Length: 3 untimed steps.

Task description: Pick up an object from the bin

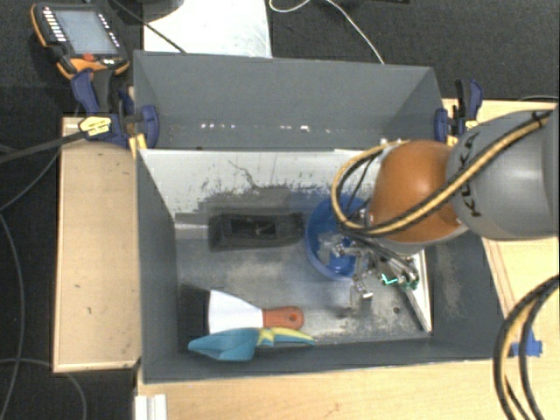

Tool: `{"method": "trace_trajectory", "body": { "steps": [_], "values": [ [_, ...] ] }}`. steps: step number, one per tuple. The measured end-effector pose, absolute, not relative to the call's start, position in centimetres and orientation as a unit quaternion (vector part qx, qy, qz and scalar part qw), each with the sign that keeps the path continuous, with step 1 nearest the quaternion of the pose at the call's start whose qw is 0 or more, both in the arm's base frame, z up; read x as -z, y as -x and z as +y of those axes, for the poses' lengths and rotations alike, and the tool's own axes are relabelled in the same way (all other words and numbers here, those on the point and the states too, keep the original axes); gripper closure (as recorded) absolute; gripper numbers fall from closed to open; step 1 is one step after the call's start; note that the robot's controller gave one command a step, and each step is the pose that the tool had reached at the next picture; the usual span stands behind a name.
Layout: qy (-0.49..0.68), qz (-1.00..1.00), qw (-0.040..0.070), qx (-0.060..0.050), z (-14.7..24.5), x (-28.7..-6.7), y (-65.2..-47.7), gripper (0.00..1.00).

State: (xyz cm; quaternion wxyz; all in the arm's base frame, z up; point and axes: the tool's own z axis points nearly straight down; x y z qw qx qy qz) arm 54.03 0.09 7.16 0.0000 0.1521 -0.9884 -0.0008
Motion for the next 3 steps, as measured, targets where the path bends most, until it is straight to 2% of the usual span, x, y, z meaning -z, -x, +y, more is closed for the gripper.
{"method": "trace_trajectory", "body": {
  "steps": [1,2,3],
  "values": [
    [-0.152,-0.988,0.0,0.001,0.1,-7.2,-54.0,0.0],
    [0.096,-0.995,0.016,0.001,-0.9,-7.5,-56.0,1.0],
    [0.095,-0.995,0.016,0.001,-0.9,-7.5,-56.0,1.0]
  ]
}}
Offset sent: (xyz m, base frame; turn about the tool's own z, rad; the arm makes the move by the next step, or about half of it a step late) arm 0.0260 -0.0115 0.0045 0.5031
